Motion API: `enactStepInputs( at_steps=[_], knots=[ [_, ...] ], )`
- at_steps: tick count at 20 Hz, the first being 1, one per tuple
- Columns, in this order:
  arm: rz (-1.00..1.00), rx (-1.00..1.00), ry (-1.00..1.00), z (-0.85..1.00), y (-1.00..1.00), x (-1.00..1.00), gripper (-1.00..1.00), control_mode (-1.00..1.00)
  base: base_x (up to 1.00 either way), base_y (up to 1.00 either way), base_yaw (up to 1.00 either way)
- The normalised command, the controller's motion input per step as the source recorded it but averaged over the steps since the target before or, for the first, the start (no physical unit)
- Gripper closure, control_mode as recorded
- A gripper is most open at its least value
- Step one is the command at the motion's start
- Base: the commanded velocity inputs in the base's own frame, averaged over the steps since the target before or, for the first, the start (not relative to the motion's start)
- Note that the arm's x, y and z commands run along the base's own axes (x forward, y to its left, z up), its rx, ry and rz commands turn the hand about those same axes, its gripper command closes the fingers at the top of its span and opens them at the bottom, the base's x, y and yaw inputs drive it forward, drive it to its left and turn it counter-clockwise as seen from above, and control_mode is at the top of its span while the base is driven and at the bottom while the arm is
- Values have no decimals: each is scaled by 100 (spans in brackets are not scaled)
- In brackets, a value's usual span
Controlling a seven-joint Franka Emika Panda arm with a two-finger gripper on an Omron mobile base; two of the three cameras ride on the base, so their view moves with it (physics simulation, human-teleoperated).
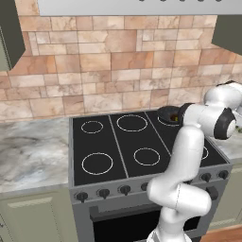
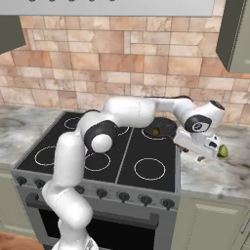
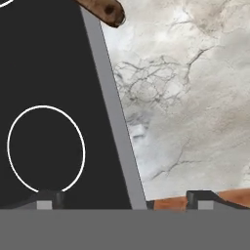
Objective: Put the sweet potato and lemon wedge in the pan. Then turn on the rear right burner and set the heat to medium.
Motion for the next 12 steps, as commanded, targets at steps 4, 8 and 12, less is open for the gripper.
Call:
enactStepInputs(
  at_steps=[4, 8, 12],
  knots=[
    [0, -22, -32, 2, -8, -6, -100, -100, 0, 0, 0],
    [0, -23, -4, 19, -32, 5, -100, -100, 0, 0, 0],
    [-2, -15, 20, 24, -46, 41, -100, -100, 0, 0, 0]
  ],
)
